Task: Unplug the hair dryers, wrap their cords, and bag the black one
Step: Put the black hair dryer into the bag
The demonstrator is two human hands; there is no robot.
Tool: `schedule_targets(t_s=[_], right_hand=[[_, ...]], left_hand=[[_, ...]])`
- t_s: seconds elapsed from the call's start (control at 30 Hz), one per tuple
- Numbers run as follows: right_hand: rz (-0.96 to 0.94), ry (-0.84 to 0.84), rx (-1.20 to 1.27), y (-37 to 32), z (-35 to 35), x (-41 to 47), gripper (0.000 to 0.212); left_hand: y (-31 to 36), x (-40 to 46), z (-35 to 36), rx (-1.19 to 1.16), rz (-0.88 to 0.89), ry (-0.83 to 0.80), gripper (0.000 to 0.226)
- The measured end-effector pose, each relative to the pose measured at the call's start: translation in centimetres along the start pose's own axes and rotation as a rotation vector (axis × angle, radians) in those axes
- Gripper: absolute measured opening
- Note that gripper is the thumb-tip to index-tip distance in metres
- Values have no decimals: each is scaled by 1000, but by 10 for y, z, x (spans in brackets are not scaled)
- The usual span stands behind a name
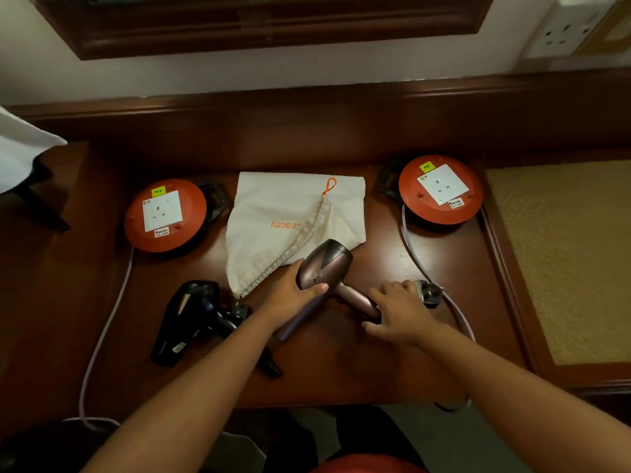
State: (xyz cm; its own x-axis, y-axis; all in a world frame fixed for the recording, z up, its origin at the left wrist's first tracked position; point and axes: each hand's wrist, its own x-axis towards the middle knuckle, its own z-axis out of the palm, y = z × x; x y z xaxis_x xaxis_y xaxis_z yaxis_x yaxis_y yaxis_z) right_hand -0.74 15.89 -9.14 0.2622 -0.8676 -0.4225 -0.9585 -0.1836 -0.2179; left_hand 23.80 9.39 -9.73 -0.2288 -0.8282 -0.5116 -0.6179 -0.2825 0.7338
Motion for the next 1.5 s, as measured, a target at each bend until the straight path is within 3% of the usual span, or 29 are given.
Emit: schedule_targets(t_s=[0.13, 0.27, 0.43, 0.57, 0.87, 1.03, 1.13, 1.27, 1.5], right_hand=[[56, 97, 11, -22, 4, -21, 59], [121, 181, 85, -43, 4, -37, 46], [232, 261, 147, -57, -1, -50, 44], [312, 286, 189, -62, -1, -54, 40], [338, 263, 295, -50, -6, -34, 40], [312, 260, 334, -36, -11, -17, 60], [274, 265, 375, -29, -10, -9, 59], [255, 271, 415, -26, -10, -4, 71], [220, 260, 391, -27, -11, -14, 77]], left_hand=[[6, -9, -14, 52, 47, -24, 94], [17, -24, -39, 56, 101, -43, 60], [8, -25, -82, 91, 110, 92, 27], [-10, -23, -98, 246, 87, 144, 30], [-28, 9, -84, 806, 154, 67, 46], [-31, 27, -86, 1034, 107, 122, 29], [-34, 41, -88, 786, 67, 182, 7], [-30, 45, -93, 271, 1, 335, 9], [-21, 47, -103, -8, 5, 371, 4]])
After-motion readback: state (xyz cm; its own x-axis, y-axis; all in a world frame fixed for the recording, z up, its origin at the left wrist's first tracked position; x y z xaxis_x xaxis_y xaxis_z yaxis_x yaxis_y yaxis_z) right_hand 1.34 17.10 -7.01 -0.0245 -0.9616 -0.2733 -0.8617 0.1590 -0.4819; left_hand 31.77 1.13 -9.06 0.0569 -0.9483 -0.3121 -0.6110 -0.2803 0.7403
